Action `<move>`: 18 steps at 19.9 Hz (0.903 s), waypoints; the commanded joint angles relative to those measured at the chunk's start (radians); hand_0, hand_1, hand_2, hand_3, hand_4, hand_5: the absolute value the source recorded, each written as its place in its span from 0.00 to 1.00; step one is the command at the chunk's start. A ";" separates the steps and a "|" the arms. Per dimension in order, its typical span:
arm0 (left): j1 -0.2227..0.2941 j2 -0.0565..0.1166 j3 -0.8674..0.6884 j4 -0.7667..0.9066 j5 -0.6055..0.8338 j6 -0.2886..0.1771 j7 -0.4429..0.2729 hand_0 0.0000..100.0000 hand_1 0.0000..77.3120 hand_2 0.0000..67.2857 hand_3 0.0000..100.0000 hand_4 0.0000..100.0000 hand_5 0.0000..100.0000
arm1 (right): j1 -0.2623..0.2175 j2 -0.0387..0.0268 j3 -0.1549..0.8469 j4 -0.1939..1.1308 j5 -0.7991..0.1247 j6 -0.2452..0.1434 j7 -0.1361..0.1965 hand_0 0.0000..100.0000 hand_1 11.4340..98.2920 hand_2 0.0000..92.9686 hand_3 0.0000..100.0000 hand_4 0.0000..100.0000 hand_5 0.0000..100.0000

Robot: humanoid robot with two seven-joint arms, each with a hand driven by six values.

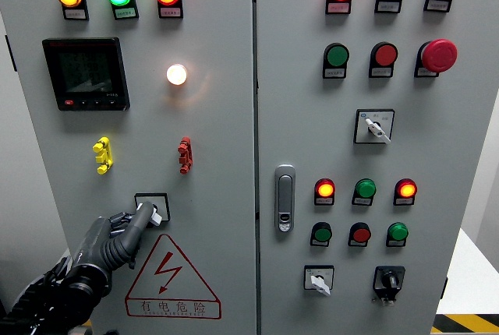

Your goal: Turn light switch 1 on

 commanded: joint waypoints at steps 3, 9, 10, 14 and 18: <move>0.003 0.000 0.001 -0.003 -0.002 -0.002 -0.002 0.00 0.60 0.78 0.99 1.00 0.94 | 0.000 0.0000 0.000 0.001 0.000 0.001 0.000 0.00 0.09 0.00 0.19 0.19 0.11; 0.039 0.001 -0.001 -0.025 -0.003 -0.003 -0.008 0.00 0.64 0.78 0.99 1.00 0.94 | 0.000 0.0000 0.000 0.001 0.000 0.001 0.000 0.00 0.09 0.00 0.19 0.19 0.11; 0.055 0.001 -0.001 -0.032 -0.003 -0.003 -0.009 0.00 0.64 0.78 0.99 1.00 0.94 | 0.000 0.0000 0.000 0.000 0.000 0.001 0.000 0.00 0.09 0.00 0.19 0.19 0.11; 0.095 0.001 -0.013 -0.055 -0.003 -0.011 -0.055 0.00 0.64 0.78 0.99 1.00 0.93 | 0.000 0.0000 0.000 0.000 0.000 -0.001 0.000 0.00 0.09 0.00 0.19 0.19 0.11; 0.154 -0.002 -0.039 -0.081 -0.008 -0.015 -0.130 0.00 0.63 0.79 0.99 1.00 0.90 | 0.000 0.0000 0.000 0.001 0.000 0.001 0.000 0.00 0.09 0.00 0.19 0.19 0.11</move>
